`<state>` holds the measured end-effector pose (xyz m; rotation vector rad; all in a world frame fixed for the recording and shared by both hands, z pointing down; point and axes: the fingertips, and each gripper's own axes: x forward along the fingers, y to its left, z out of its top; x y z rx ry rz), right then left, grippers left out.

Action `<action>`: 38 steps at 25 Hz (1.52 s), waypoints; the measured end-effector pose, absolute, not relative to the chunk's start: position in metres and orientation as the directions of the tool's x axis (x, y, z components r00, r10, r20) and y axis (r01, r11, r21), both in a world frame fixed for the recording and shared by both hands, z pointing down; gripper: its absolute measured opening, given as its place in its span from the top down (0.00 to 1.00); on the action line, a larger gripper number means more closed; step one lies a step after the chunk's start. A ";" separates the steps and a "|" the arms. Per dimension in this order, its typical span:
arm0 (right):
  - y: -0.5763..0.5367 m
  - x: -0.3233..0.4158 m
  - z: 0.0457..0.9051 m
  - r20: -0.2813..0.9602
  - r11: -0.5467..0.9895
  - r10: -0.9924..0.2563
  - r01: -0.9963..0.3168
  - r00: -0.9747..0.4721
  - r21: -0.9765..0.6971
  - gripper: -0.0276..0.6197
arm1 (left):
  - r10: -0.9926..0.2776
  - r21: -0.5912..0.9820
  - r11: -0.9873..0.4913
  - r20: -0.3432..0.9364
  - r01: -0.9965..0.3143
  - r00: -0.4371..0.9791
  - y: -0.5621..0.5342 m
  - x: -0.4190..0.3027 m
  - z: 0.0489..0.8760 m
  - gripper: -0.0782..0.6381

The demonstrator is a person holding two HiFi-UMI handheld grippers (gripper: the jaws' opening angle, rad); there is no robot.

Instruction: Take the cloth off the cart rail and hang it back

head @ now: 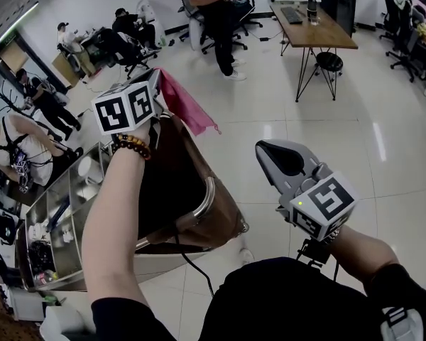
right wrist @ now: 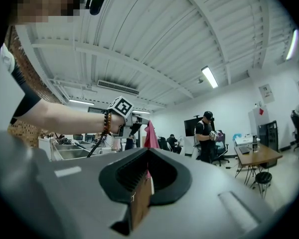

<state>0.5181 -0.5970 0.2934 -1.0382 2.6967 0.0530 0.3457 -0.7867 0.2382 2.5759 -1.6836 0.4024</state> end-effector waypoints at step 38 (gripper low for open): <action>-0.639 0.426 0.316 -0.173 0.778 -0.621 -0.628 -0.765 -0.019 0.97 | -0.783 0.289 0.010 0.598 -0.957 0.172 -0.819 0.135 0.571 0.88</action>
